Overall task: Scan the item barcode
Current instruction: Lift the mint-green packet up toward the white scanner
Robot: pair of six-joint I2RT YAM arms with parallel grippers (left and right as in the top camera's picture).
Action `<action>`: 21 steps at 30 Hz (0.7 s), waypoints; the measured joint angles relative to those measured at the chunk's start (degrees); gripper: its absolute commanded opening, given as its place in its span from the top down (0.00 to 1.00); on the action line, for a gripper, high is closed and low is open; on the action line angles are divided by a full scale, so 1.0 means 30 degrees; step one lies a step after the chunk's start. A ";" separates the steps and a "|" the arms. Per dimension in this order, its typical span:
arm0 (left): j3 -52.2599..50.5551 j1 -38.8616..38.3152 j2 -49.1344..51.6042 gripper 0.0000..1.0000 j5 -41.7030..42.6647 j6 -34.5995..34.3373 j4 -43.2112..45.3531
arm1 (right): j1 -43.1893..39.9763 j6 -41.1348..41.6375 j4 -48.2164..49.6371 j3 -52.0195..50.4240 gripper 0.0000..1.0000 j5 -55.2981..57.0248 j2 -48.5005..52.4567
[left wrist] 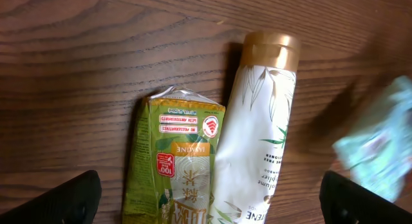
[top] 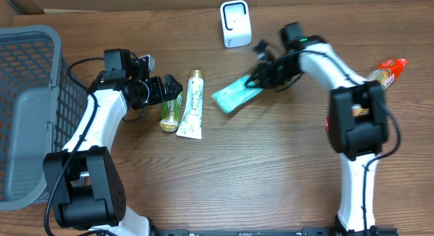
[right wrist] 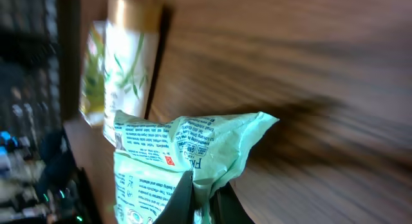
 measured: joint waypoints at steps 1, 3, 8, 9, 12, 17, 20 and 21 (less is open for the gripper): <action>0.0000 0.0000 0.0000 0.00 0.0000 0.0000 -0.0007 | -0.0707 0.0146 -0.0058 0.0000 0.96 -0.0080 -0.0350; 0.0000 0.0000 0.0000 0.01 0.0000 0.0000 0.0000 | -0.1945 0.0452 -0.0073 0.0000 0.96 0.0000 -0.1515; 0.0000 0.0000 0.0000 0.00 0.0000 0.0000 0.0000 | -0.2667 0.1129 0.0175 0.0000 0.96 0.0882 -0.5326; 0.0000 0.0000 0.0000 0.01 0.0000 0.0000 0.0000 | -0.2608 0.1311 0.0299 0.0036 0.96 0.1005 -0.6062; 0.0000 0.0000 0.0000 0.01 0.0000 0.0000 -0.0007 | -0.2397 0.1705 0.0663 0.0146 0.96 0.1202 -0.8174; 0.0000 0.0000 0.0000 0.00 0.0000 0.0000 0.0000 | -0.2295 0.2164 0.0933 0.0321 0.96 0.1311 -1.0462; 0.0000 0.0000 0.0000 0.00 0.0000 0.0000 -0.0007 | -0.2295 0.2302 0.0925 0.0321 0.96 0.1362 -1.1009; 0.0000 0.0000 0.0000 0.00 0.0000 0.0000 0.0000 | -0.2295 0.2317 0.0925 0.0321 0.96 0.1392 -1.1052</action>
